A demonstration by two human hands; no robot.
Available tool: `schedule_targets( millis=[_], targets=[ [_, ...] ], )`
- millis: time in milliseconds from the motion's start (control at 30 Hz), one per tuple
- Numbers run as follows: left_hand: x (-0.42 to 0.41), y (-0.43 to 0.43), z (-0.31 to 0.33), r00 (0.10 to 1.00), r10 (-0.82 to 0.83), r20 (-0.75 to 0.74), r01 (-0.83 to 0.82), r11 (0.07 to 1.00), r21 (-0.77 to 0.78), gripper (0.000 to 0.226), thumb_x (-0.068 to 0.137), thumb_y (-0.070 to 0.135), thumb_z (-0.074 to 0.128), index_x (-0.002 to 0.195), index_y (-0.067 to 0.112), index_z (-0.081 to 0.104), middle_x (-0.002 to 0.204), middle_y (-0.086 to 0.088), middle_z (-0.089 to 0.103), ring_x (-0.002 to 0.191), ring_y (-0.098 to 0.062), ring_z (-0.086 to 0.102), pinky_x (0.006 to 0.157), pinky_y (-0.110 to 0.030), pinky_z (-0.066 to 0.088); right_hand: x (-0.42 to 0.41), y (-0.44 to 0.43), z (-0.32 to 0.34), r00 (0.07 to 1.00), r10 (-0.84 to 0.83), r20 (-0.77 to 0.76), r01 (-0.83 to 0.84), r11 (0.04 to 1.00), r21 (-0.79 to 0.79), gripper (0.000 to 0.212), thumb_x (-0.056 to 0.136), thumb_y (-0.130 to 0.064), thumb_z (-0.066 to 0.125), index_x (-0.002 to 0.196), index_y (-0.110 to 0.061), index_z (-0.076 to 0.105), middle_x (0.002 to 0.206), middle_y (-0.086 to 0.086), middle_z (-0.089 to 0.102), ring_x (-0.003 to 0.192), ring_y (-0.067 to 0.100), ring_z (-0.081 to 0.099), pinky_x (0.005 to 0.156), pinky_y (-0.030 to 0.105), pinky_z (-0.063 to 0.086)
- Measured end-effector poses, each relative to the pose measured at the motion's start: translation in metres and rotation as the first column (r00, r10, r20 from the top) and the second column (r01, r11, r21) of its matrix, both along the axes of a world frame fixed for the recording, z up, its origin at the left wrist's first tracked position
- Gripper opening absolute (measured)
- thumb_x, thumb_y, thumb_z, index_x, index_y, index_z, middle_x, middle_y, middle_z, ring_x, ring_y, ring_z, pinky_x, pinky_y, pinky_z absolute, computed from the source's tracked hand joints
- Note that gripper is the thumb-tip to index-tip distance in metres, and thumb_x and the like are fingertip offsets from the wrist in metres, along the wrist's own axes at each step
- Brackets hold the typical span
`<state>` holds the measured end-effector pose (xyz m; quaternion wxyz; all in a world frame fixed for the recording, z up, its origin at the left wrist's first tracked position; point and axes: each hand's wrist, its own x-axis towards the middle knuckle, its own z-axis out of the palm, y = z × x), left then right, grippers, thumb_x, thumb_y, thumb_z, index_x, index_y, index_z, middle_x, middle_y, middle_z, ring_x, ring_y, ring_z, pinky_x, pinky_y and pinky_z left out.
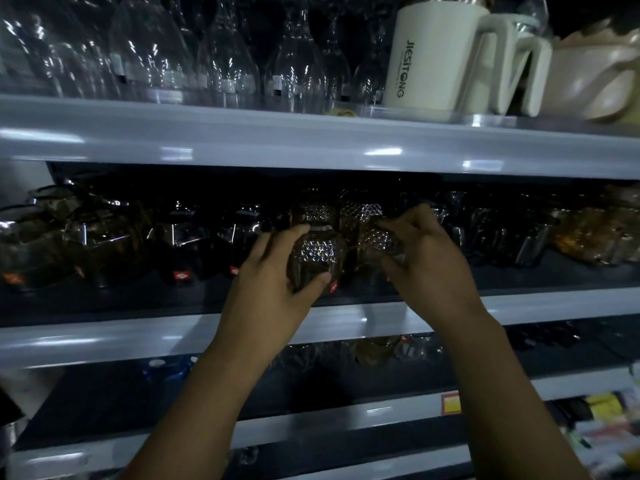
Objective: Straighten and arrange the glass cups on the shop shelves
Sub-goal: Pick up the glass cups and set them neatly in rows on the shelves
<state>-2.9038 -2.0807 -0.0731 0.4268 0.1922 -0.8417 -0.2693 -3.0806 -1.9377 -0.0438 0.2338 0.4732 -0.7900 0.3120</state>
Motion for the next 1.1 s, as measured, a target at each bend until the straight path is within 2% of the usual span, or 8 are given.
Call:
schedule_targets(
  millis=[100, 233, 433, 633, 767, 933, 1000, 1100],
  targets=[
    [-0.003, 0.001, -0.002, 1.0, 0.01, -0.026, -0.01, 1.0, -0.002, 0.063, 0.083, 0.04, 0.079, 0.139, 0.039, 0.051, 0.13, 0.013, 0.048, 0.083, -0.012, 0.063, 0.078, -0.021, 0.055, 0.003, -0.011, 0.001, 0.998, -0.051, -0.034, 0.052, 0.999, 0.016, 0.043, 0.087, -0.033, 0.077, 0.126, -0.018, 0.065, 0.122, 0.005, 0.046, 0.092, 0.029, 0.062, 0.069, 0.041, 0.058],
    [-0.006, 0.002, -0.003, 1.0, 0.018, -0.023, -0.018, 1.0, -0.01, 0.062, 0.084, 0.041, 0.078, 0.14, 0.038, 0.05, 0.129, 0.01, 0.05, 0.086, -0.018, 0.066, 0.082, -0.034, 0.059, 0.003, -0.014, -0.001, 0.999, 0.004, 0.049, -0.001, 0.999, -0.046, 0.052, 0.085, -0.027, 0.08, 0.132, -0.013, 0.061, 0.126, 0.007, 0.043, 0.082, 0.016, 0.056, 0.075, 0.025, 0.047],
    [-0.012, 0.004, -0.001, 0.994, 0.079, 0.079, -0.071, 0.993, -0.096, 0.064, 0.088, 0.05, 0.069, 0.145, 0.041, 0.042, 0.132, 0.004, 0.052, 0.086, -0.02, 0.067, 0.075, -0.041, 0.06, -0.005, -0.009, -0.012, 0.996, 0.043, 0.079, -0.034, 0.992, -0.118, 0.043, 0.087, -0.019, 0.077, 0.128, -0.014, 0.064, 0.127, 0.002, 0.044, 0.07, 0.011, 0.055, 0.077, 0.034, 0.053],
    [-0.026, 0.002, 0.002, 0.974, 0.144, 0.174, -0.108, 0.973, -0.202, 0.067, 0.092, 0.055, 0.06, 0.151, 0.039, 0.031, 0.145, -0.003, 0.049, 0.1, -0.029, 0.067, 0.079, -0.047, 0.058, -0.01, -0.018, -0.018, 0.992, 0.085, 0.089, -0.069, 0.984, -0.164, 0.046, 0.09, -0.015, 0.075, 0.133, -0.013, 0.061, 0.132, 0.004, 0.044, 0.07, -0.002, 0.051, 0.079, 0.026, 0.051],
    [-0.034, 0.003, 0.004, 0.962, 0.197, 0.188, -0.158, 0.966, -0.205, 0.07, 0.095, 0.048, 0.06, 0.155, 0.032, 0.029, 0.15, -0.008, 0.043, 0.117, -0.035, 0.06, 0.089, -0.047, 0.055, -0.007, -0.022, -0.029, 0.994, 0.07, 0.085, -0.048, 0.97, -0.239, 0.046, 0.091, -0.015, 0.074, 0.135, -0.013, 0.059, 0.138, 0.007, 0.045, 0.077, 0.004, 0.048, 0.08, 0.013, 0.042],
    [-0.042, 0.001, 0.001, 0.95, 0.234, 0.207, -0.196, 0.962, -0.189, 0.073, 0.098, 0.039, 0.058, 0.159, 0.028, 0.02, 0.153, -0.011, 0.037, 0.113, -0.038, 0.061, 0.086, -0.047, 0.052, -0.002, -0.021, -0.043, 0.988, 0.058, 0.14, -0.021, 0.967, -0.255, 0.064, 0.091, -0.018, 0.074, 0.147, -0.026, 0.045, 0.146, 0.008, 0.036, 0.091, 0.021, 0.063, 0.084, 0.032, 0.057],
    [-0.045, 0.002, -0.001, 0.953, 0.237, 0.188, -0.207, 0.964, -0.166, 0.073, 0.098, 0.036, 0.061, 0.159, 0.025, 0.022, 0.15, -0.012, 0.039, 0.109, -0.038, 0.062, 0.084, -0.047, 0.053, 0.0, -0.022, -0.047, 0.985, 0.046, 0.165, -0.001, 0.965, -0.263, 0.071, 0.092, -0.019, 0.073, 0.153, -0.021, 0.037, 0.148, 0.008, 0.036, 0.099, 0.026, 0.065, 0.089, 0.034, 0.056],
    [-0.045, 0.003, -0.005, 0.966, 0.221, 0.136, -0.206, 0.972, -0.116, 0.071, 0.095, 0.034, 0.066, 0.155, 0.018, 0.031, 0.143, -0.013, 0.044, 0.105, -0.037, 0.064, 0.081, -0.046, 0.055, 0.0, -0.022, -0.048, 0.981, 0.055, 0.185, 0.009, 0.944, -0.329, 0.074, 0.088, -0.013, 0.078, 0.15, -0.004, 0.038, 0.142, 0.015, 0.043, 0.113, 0.019, 0.055, 0.097, 0.002, 0.037]
  ],
)
